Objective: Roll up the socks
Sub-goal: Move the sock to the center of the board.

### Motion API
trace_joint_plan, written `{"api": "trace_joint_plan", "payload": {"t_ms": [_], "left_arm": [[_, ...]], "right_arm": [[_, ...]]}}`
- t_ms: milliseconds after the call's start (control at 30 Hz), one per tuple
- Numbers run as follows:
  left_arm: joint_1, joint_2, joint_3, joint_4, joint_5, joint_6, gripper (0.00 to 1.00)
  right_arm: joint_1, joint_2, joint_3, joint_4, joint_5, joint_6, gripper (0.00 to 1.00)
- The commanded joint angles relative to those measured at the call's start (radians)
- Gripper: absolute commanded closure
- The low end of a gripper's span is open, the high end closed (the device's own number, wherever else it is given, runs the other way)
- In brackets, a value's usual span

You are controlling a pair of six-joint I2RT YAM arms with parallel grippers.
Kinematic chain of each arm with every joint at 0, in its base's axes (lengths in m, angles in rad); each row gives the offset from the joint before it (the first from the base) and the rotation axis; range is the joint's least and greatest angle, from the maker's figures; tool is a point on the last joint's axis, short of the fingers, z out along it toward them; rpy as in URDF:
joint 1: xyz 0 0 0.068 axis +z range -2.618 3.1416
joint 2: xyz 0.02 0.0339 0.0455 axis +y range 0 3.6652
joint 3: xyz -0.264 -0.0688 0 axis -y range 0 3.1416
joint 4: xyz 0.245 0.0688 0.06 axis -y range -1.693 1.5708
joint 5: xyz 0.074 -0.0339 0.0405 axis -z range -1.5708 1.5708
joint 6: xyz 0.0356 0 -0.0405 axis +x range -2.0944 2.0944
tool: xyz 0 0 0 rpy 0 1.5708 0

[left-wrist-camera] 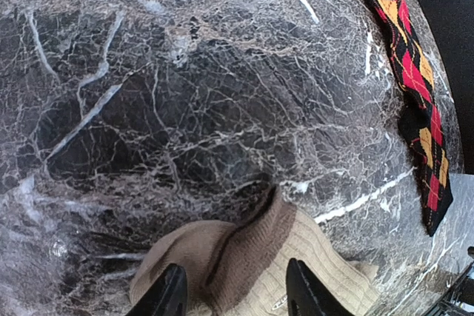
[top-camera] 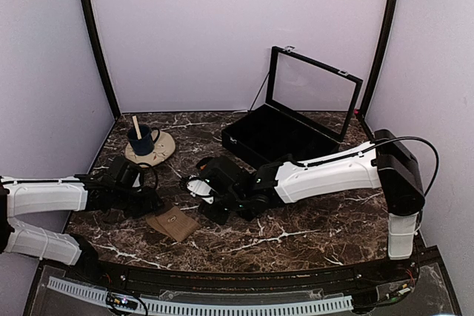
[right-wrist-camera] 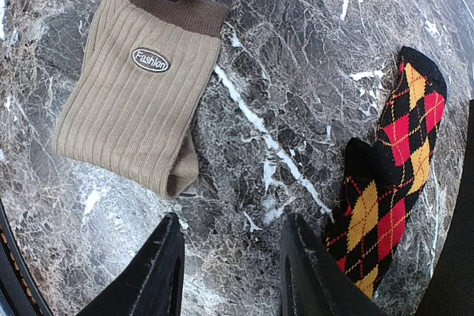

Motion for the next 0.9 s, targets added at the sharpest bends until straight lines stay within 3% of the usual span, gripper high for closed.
{"api": "trace_joint_plan", "payload": {"t_ms": [0, 200, 867], "left_arm": [[-0.007, 0.025, 0.031, -0.002, 0.007, 0.02, 0.53], [-0.008, 0.04, 0.031, 0.003, 0.01, 0.021, 0.58], [-0.009, 0.097, 0.052, 0.108, 0.058, 0.069, 1.0]], "right_arm": [[-0.004, -0.034, -0.011, 0.032, -0.006, -0.009, 0.58], [-0.005, -0.034, -0.013, 0.033, -0.004, -0.009, 0.58], [-0.006, -0.037, -0.031, 0.03, 0.024, 0.002, 0.58]]}}
